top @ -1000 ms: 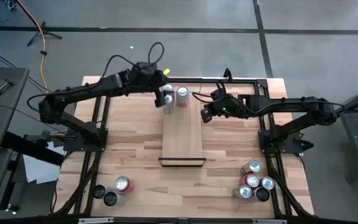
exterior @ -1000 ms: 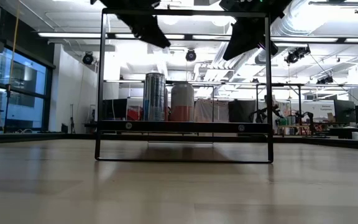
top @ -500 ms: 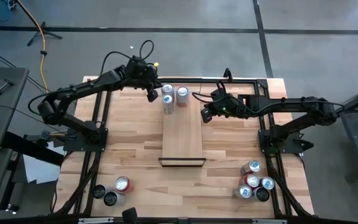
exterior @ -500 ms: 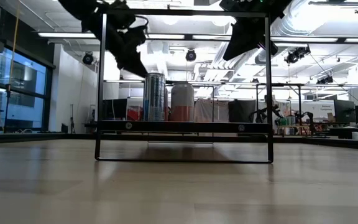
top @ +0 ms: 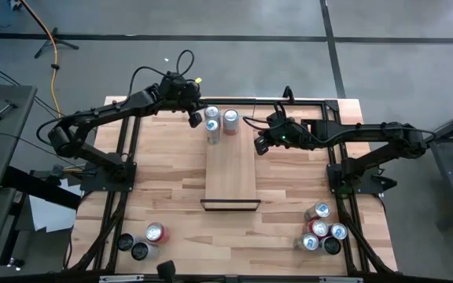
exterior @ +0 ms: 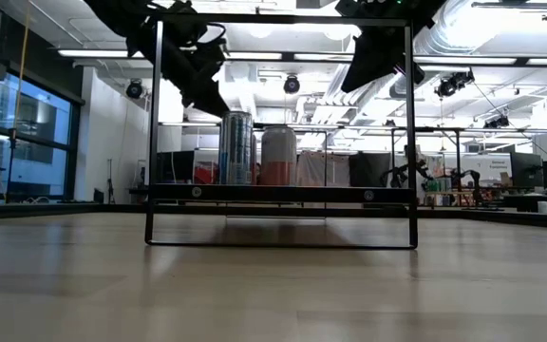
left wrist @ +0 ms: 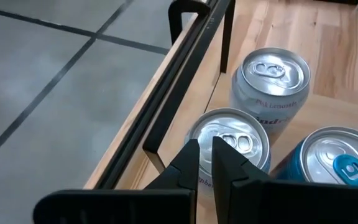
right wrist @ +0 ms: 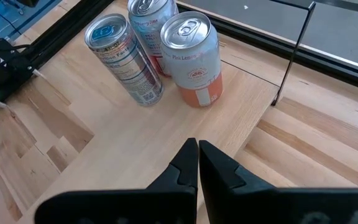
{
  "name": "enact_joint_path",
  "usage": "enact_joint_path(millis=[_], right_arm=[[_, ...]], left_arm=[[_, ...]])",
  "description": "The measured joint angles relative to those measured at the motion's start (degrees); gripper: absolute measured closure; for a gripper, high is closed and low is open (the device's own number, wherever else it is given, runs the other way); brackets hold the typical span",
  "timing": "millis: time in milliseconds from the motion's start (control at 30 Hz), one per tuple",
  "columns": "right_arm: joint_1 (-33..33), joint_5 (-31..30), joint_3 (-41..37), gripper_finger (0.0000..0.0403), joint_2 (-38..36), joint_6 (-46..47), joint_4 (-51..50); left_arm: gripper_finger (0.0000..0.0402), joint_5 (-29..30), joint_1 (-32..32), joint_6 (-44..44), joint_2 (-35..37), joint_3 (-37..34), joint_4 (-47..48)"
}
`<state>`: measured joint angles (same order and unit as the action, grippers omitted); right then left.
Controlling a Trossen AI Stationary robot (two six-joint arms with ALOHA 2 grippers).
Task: Place canned beverage on shelf
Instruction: Adjust the pink white soda can on the shelf
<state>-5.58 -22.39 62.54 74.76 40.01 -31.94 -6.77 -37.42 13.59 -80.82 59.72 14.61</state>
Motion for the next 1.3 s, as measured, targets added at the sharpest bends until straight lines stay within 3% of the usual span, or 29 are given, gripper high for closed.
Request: enact_joint_path(millis=[367,1300], right_arm=[[0.00,-0.15,0.00,0.0403,0.00,0.01,0.00],[0.00,-0.20,0.00,0.0403,0.00,0.90,0.04]], left_arm=[[0.0401,2.87,4.14,12.30,0.00,0.00,-1.52],[0.0401,2.09,6.16,7.65,-3.41,0.04,-0.79]])
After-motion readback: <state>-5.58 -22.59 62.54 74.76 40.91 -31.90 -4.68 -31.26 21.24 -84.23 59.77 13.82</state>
